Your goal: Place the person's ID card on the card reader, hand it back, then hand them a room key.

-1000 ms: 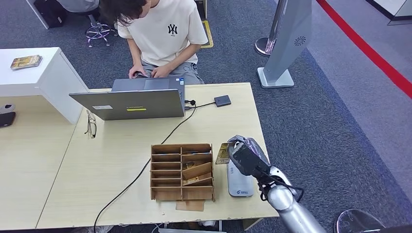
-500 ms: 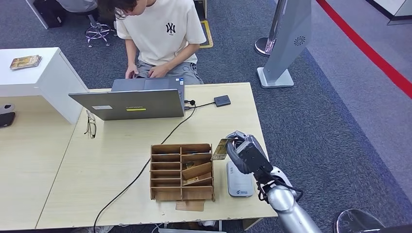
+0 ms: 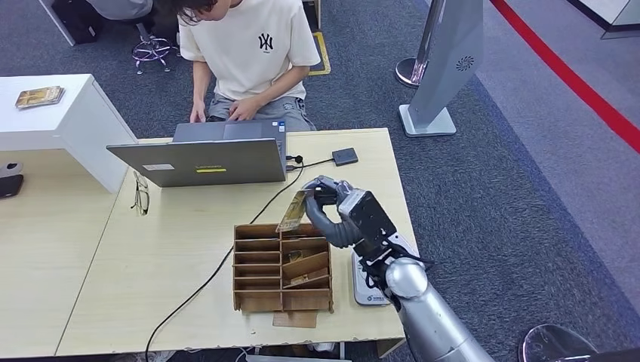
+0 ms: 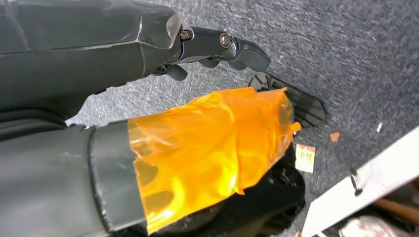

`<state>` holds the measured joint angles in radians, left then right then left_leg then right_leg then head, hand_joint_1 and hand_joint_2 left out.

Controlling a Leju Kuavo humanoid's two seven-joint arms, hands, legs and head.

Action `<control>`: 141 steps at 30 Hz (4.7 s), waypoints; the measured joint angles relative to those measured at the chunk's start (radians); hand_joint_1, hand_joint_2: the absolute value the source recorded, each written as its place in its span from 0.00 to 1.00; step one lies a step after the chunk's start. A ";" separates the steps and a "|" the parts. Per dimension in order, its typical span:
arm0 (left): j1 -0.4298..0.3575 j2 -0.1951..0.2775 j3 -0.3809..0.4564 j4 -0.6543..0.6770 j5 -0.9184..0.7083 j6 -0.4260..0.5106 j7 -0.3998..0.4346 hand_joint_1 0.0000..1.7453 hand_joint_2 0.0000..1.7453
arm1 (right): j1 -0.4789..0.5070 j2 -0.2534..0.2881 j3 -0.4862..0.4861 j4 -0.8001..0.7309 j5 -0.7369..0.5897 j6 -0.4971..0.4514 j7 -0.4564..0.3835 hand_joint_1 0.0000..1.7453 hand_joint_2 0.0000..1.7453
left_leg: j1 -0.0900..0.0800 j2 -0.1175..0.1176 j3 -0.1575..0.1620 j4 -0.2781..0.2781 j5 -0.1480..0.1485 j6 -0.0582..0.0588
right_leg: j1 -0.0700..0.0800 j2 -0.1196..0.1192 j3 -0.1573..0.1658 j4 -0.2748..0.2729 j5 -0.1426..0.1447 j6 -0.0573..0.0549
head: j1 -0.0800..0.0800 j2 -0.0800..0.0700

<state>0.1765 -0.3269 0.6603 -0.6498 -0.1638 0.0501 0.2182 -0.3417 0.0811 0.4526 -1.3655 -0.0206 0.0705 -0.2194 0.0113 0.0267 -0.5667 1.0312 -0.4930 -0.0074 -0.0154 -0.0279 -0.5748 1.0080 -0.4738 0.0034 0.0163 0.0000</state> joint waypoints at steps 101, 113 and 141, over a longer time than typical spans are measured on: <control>-0.125 0.010 0.211 0.208 -0.205 -0.044 -0.076 0.00 0.00 | -0.172 0.222 -0.124 0.329 0.122 -0.383 -0.131 0.00 1.00 | 0.000 0.001 -0.001 0.000 0.001 0.000 | 0.000 0.001 -0.002 0.001 0.001 -0.001 | 0.000 0.000; -0.127 0.011 0.192 0.207 -0.112 -0.033 -0.075 0.00 0.00 | 0.013 0.201 -0.091 0.137 -0.189 -0.100 -0.140 0.00 1.00 | 0.000 0.001 -0.001 0.000 0.001 0.000 | 0.000 0.000 -0.002 0.001 0.001 -0.001 | 0.000 0.000; -0.017 0.011 -0.121 0.054 0.291 0.088 0.034 0.00 0.00 | 0.178 0.057 0.054 -0.083 0.060 -0.063 -0.180 1.00 1.00 | 0.000 0.000 -0.002 0.000 0.001 -0.001 | 0.000 0.000 -0.003 0.001 0.001 -0.001 | 0.000 0.000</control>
<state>0.1592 -0.3160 0.5391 -0.5955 0.1277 0.1379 0.2524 -0.1640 0.1386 0.5068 -1.4485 0.0390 0.0078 -0.3998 0.0114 0.0271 -0.5689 1.0311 -0.4922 -0.0079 -0.0151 -0.0277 -0.5775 1.0088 -0.4732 0.0022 0.0163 0.0000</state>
